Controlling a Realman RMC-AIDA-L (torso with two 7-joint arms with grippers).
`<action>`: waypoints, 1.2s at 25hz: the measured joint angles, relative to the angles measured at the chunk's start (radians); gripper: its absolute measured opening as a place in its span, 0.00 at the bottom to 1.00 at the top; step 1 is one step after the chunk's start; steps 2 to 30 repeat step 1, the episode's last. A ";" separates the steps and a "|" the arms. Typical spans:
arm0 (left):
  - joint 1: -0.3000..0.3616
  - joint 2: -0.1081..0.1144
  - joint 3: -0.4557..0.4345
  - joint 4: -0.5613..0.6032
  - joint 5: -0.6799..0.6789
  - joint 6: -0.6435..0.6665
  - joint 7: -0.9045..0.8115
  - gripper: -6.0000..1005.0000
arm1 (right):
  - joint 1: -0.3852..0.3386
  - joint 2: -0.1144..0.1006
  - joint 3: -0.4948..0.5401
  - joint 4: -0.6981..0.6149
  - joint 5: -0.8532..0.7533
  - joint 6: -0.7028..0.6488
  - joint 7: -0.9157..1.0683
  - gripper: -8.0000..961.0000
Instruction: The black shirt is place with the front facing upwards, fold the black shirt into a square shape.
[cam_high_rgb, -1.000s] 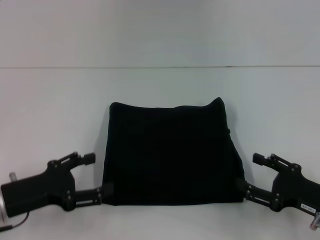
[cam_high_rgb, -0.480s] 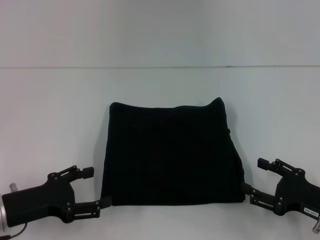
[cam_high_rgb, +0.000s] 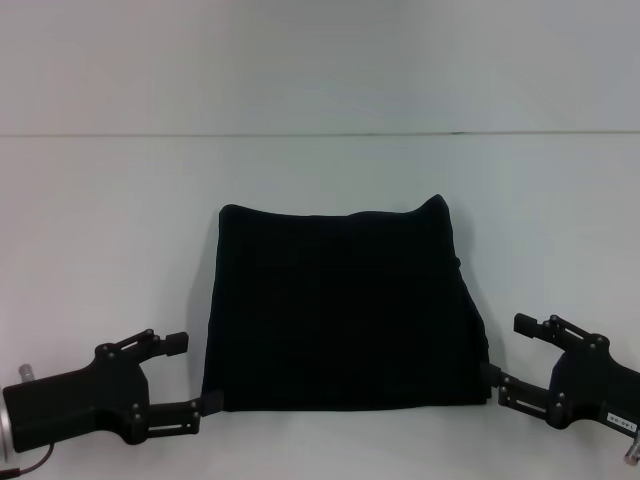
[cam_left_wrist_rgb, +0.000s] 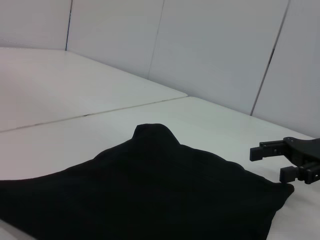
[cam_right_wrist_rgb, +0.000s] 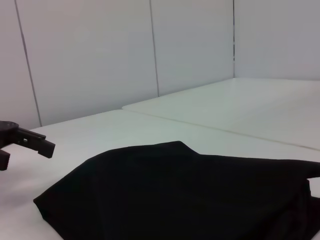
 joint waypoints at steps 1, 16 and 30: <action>0.000 0.000 0.000 0.000 0.000 0.000 -0.002 0.96 | 0.000 0.000 0.001 0.000 0.000 -0.001 0.000 0.89; 0.000 0.000 0.000 0.000 0.000 0.000 -0.002 0.96 | 0.000 0.000 0.001 0.000 0.000 -0.001 0.000 0.89; 0.000 0.000 0.000 0.000 0.000 0.000 -0.002 0.96 | 0.000 0.000 0.001 0.000 0.000 -0.001 0.000 0.89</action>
